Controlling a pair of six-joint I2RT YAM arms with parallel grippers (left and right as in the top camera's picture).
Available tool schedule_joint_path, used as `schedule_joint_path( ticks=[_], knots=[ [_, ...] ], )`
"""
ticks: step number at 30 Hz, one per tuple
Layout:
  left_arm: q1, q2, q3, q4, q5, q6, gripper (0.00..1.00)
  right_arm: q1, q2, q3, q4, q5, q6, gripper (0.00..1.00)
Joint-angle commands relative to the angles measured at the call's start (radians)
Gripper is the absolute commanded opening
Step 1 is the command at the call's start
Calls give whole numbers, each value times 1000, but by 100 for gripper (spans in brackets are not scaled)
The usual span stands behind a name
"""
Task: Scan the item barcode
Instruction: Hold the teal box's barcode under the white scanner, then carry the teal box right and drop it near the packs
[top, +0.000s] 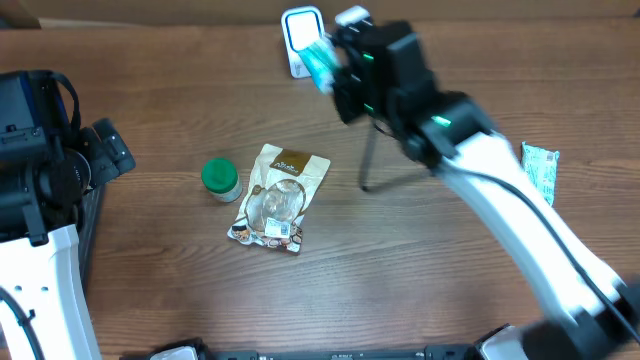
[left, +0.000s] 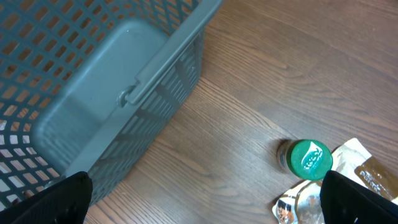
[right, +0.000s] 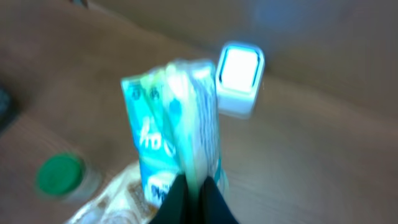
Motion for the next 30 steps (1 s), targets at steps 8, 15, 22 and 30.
schedule_joint_path(
  ticks=[8,15,22,30],
  knots=[
    [5,-9,7,-2,-6,-18,100,-261,-56,-175,-514,-47,381,4],
    [5,-9,7,-2,-6,-18,100,-427,-53,-535,-259,-133,383,4],
    [5,-9,7,-2,-6,-18,100,-520,-54,-622,-226,-185,367,60],
    [5,-9,7,-2,-6,-18,99,-489,-53,-611,-111,-596,246,70]
  ],
)
